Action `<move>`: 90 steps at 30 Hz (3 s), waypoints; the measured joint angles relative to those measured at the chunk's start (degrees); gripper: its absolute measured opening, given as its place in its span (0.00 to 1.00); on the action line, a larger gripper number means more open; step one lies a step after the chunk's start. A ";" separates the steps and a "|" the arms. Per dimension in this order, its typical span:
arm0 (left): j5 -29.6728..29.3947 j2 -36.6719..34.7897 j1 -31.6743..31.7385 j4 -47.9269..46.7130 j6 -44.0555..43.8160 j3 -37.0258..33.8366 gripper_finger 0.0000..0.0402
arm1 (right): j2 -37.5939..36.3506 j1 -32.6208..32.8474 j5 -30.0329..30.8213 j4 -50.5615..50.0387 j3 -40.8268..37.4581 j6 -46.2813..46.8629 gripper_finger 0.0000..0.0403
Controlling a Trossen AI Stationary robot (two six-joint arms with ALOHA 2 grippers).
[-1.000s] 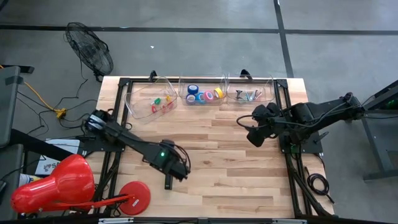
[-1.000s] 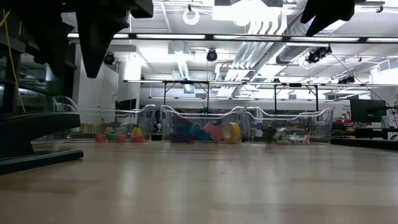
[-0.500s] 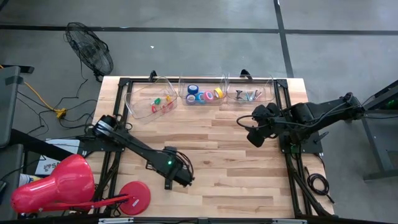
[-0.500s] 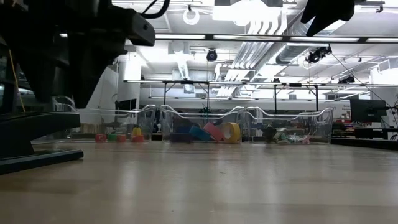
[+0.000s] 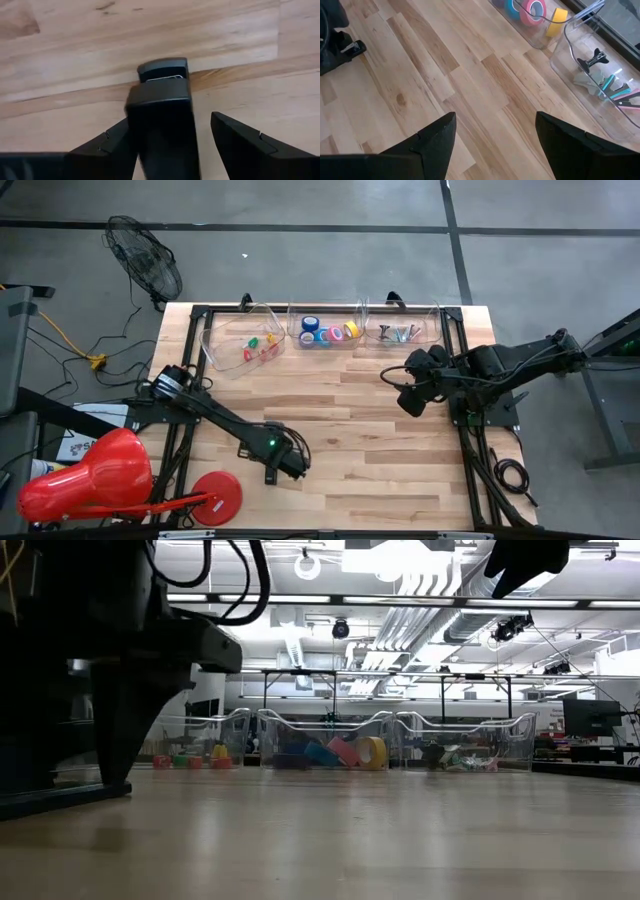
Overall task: Pick and place Stapler, Stapler remover, tape
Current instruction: Put the black stapler into the left transparent bin
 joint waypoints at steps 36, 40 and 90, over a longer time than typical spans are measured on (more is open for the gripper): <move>-2.17 -4.51 2.09 1.29 8.20 -1.29 0.32 | 0.02 -0.02 0.96 -0.33 0.00 -1.35 0.65; -6.31 -9.22 5.73 -4.22 12.57 -0.92 0.32 | 0.02 0.00 2.21 -0.37 0.00 -1.40 0.65; -6.21 -12.58 76.24 -11.15 100.30 -0.81 0.35 | 0.02 -0.04 11.80 0.02 0.00 4.52 0.65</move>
